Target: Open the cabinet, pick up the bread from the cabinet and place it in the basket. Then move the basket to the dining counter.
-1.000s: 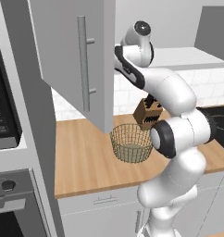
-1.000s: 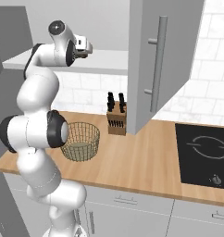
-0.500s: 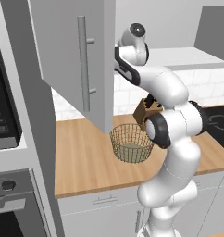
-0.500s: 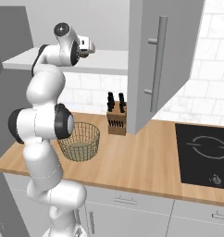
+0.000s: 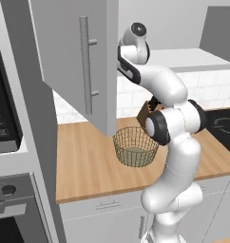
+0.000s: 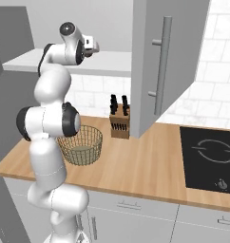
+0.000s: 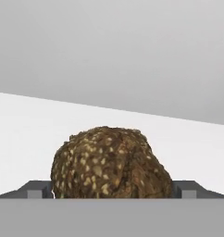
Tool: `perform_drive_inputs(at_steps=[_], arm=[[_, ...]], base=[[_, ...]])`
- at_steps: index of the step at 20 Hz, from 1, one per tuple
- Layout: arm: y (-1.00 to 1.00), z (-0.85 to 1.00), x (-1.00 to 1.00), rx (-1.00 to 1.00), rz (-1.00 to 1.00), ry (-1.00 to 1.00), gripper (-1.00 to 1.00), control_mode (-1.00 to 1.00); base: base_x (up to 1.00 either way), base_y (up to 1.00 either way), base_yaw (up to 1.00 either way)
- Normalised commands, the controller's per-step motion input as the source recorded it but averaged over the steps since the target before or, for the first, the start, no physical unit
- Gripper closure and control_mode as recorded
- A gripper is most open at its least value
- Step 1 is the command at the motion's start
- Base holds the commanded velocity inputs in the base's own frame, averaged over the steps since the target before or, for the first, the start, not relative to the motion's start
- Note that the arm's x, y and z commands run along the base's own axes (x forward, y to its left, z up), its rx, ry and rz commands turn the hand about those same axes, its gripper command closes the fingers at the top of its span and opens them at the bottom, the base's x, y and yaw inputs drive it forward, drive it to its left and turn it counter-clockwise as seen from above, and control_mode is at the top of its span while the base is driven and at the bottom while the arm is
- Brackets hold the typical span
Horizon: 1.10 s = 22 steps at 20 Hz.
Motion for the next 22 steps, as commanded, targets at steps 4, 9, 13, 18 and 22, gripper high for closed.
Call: perform_drive_inputs(at_steps=[4, 9, 13, 18, 22], arm=[[0.00, -0.40, 0.21, 0.00, 0.03, 0.01, 1.00, -1.00], [0.00, -0.31, 0.02, 0.00, 0.03, 0.00, 1.00, -1.00], [0.00, -0.32, -0.17, -0.02, 0.03, -0.01, 1.00, -1.00], [0.00, -0.11, -0.52, -0.04, 0.03, -0.07, 1.00, -1.00], [0.02, -0.02, -0.71, -0.03, 0.02, -0.03, 1.00, -1.00]], base=[[0.00, 0.00, 0.00], [0.00, 0.00, 0.00], [0.00, 0.00, 0.00], [0.00, 0.00, 0.00], [0.00, 0.00, 0.00]])
